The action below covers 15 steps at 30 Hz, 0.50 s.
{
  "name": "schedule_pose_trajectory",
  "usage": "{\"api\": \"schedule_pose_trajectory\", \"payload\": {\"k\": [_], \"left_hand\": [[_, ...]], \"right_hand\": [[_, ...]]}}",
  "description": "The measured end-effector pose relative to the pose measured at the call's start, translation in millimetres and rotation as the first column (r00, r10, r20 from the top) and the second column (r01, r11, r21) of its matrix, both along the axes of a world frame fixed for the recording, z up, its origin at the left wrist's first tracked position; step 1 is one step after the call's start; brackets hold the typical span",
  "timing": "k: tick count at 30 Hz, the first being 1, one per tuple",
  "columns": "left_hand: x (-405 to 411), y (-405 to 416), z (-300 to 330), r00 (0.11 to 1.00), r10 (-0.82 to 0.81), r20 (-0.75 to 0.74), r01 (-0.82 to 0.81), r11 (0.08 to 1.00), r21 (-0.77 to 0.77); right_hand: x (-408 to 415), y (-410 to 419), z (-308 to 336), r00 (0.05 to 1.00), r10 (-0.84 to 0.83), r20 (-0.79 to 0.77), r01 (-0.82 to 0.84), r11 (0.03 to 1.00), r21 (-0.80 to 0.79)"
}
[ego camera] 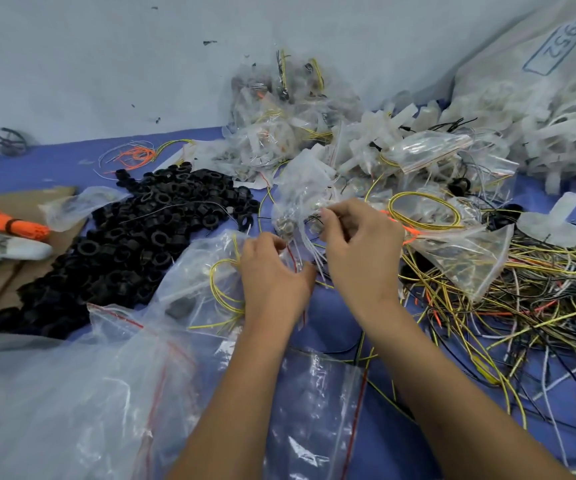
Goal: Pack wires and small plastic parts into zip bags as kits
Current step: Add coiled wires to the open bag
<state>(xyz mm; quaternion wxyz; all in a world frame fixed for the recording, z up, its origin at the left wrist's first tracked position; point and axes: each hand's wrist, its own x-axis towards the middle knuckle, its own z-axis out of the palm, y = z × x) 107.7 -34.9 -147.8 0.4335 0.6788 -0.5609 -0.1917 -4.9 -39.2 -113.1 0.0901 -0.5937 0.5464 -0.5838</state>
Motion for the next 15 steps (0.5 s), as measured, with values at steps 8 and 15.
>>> {"api": "schedule_pose_trajectory", "payload": {"k": [8,15], "left_hand": [[3.7,-0.1,2.9,0.98,0.112,-0.166,-0.13,0.987,-0.099],[2.9,-6.3,8.4,0.829,0.12,-0.545,-0.254,0.951,-0.176]], "right_hand": [[-8.1,-3.5,-3.2,1.0,0.009,0.018,-0.012,0.989,0.146],[-7.7,-3.9,-5.7,0.991,0.126,-0.052,-0.106,0.952,0.286]]}}
